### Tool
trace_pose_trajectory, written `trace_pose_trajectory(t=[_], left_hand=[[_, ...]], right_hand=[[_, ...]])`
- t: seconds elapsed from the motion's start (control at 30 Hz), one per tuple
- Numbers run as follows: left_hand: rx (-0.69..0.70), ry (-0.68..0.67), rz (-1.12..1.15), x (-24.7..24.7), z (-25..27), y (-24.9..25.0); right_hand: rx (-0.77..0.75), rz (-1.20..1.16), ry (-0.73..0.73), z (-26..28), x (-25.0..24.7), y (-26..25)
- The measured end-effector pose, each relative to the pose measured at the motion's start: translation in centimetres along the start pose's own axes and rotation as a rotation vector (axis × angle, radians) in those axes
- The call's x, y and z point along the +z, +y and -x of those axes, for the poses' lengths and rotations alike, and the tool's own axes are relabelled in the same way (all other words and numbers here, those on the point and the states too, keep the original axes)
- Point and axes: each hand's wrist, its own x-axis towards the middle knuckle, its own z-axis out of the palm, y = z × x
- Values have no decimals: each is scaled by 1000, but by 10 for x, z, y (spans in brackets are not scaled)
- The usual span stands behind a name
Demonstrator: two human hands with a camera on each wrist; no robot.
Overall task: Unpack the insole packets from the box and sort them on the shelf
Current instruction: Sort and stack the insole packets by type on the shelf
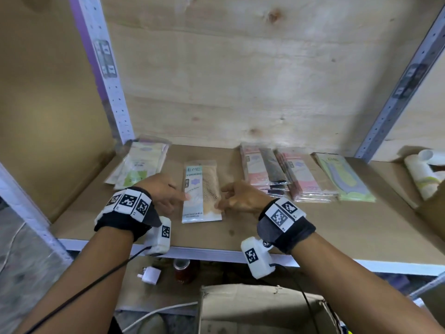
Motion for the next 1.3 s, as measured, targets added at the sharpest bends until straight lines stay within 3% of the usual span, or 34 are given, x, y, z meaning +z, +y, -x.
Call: trace_pose_trajectory(t=[0.17,0.67,1.3], left_hand=[[-68,-121,84,9,10,6],[93,55,182,24,-37,32],[96,102,169,28,-39,37]], right_hand=[[52,-101,-65,-7,7,-6],[74,-71,58,-46,-1,-14],[77,-29,93,-51,-2,-13]])
